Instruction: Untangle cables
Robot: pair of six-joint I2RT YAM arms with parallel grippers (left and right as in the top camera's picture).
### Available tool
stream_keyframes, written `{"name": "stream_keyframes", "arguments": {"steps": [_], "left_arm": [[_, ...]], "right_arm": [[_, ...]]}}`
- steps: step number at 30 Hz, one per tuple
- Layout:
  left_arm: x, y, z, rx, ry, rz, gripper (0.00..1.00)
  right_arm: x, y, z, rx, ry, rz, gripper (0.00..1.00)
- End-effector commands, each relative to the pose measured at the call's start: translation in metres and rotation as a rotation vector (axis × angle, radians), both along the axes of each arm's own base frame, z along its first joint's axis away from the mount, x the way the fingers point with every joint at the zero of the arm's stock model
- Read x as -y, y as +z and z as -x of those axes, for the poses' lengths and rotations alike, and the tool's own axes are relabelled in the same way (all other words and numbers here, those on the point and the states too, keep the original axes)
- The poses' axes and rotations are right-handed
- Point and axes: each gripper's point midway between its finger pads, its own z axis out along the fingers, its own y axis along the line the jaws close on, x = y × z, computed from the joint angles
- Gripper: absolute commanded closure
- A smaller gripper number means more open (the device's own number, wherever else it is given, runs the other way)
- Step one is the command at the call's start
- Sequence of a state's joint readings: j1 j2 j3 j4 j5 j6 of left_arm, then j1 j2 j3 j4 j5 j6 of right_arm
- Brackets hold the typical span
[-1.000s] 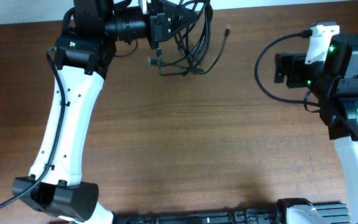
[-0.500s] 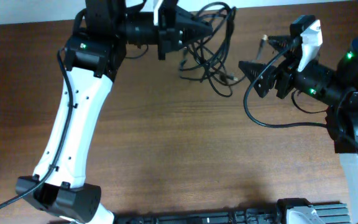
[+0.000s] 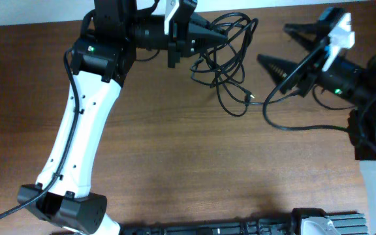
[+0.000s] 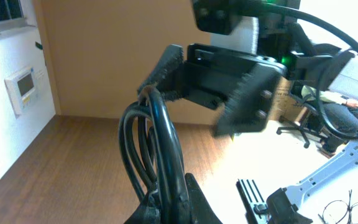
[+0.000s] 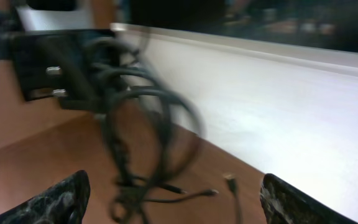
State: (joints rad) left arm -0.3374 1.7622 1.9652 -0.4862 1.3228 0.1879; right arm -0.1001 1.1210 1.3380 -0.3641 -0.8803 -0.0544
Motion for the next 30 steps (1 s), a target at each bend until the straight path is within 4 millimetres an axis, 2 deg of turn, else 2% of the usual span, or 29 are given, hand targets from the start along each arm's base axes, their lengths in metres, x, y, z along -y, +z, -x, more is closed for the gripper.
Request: {"name": "stream_keyframes", "arguments": {"steps": [1,3,6,10,19,20,22,24,26,28,30], "left_arm": [[-0.006,0.016,0.031,0.127,-0.16,0.07,1.0],[-0.009,0.019,0.041,0.15,-0.218,0.094,1.0],[-0.007,0.019,0.045,0.148,-0.236,0.098,1.0],[0.011,0.017,0.05,0.153,-0.229,0.083,1.0],[0.028,0.017,0.07,0.15,-0.294,0.088,1.0],[0.031,0.017,0.073,0.149,-0.304,0.089,1.0],[0.035,0.018,0.088,0.143,-0.364,0.101,1.0],[0.039,0.019,0.099,0.139,-0.411,0.111,1.0],[0.044,0.019,0.107,0.135,-0.434,0.112,1.0],[0.053,0.019,0.121,0.128,-0.476,0.113,1.0],[0.057,0.019,0.128,0.126,-0.495,0.114,1.0]], "right_arm": [[0.03,0.006,-0.008,-0.013,-0.127,-0.03,0.14],[0.037,0.006,-0.007,-0.012,-0.133,-0.032,0.14],[0.029,0.007,-0.001,-0.012,-0.074,-0.039,0.13],[0.014,0.009,0.013,0.024,0.049,-0.018,0.1],[0.016,0.006,0.009,0.014,0.035,-0.019,0.09],[0.021,0.005,0.004,0.01,-0.003,-0.014,0.09],[0.041,0.003,-0.013,0.014,-0.156,0.009,0.01],[0.057,0.006,-0.024,0.035,-0.263,0.025,0.01],[0.064,0.01,-0.028,0.055,-0.311,0.032,0.01],[0.086,0.009,-0.037,0.053,-0.446,0.047,0.01],[0.118,0.008,-0.045,0.051,-0.637,0.069,0.01]]}}
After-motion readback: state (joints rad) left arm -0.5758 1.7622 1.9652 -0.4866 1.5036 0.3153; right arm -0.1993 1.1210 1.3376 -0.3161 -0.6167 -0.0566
